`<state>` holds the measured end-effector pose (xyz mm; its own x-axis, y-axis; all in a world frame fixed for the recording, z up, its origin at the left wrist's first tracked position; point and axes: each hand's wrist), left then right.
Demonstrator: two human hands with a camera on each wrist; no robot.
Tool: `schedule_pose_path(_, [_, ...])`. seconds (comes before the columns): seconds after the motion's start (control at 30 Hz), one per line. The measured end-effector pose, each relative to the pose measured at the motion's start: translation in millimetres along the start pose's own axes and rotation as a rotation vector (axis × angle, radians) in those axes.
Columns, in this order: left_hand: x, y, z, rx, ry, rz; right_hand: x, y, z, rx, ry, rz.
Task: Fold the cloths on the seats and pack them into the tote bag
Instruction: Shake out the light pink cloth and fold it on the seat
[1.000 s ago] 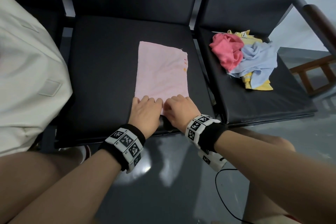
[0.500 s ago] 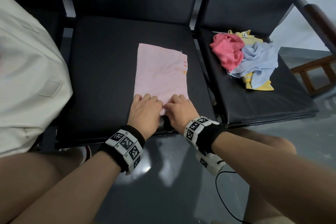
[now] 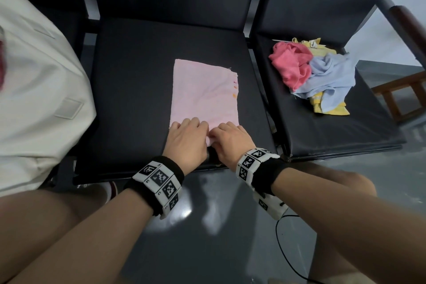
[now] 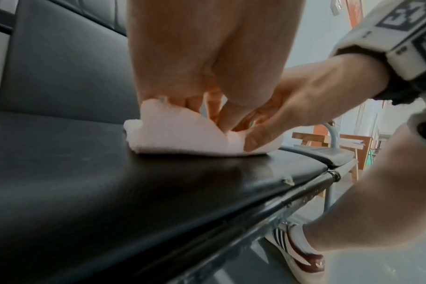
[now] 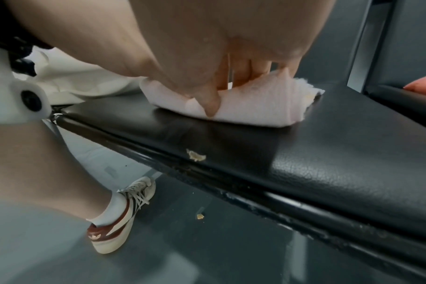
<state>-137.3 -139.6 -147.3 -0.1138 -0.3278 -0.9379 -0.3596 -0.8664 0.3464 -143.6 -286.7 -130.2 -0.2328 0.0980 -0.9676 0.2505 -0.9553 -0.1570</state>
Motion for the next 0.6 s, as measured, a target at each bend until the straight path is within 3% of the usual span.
schedule_pose_path(0.13, [-2,1,2,0.065,0.010,-0.066,-6,0,-7,0.038,-0.044,-0.047])
schedule_pose_path(0.6, [3,-1,-3,-0.022,-0.026,-0.043,1,-1,4,0.029,0.047,-0.056])
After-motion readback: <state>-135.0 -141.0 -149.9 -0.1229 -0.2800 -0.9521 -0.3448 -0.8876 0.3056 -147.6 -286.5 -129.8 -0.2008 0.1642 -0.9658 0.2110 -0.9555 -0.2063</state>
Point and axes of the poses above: each hand's wrist, its own z-axis away from the middle knuckle, its own x-axis out of the palm, y = z × x, and after that the axes turned 3 degrees about y, right-handed
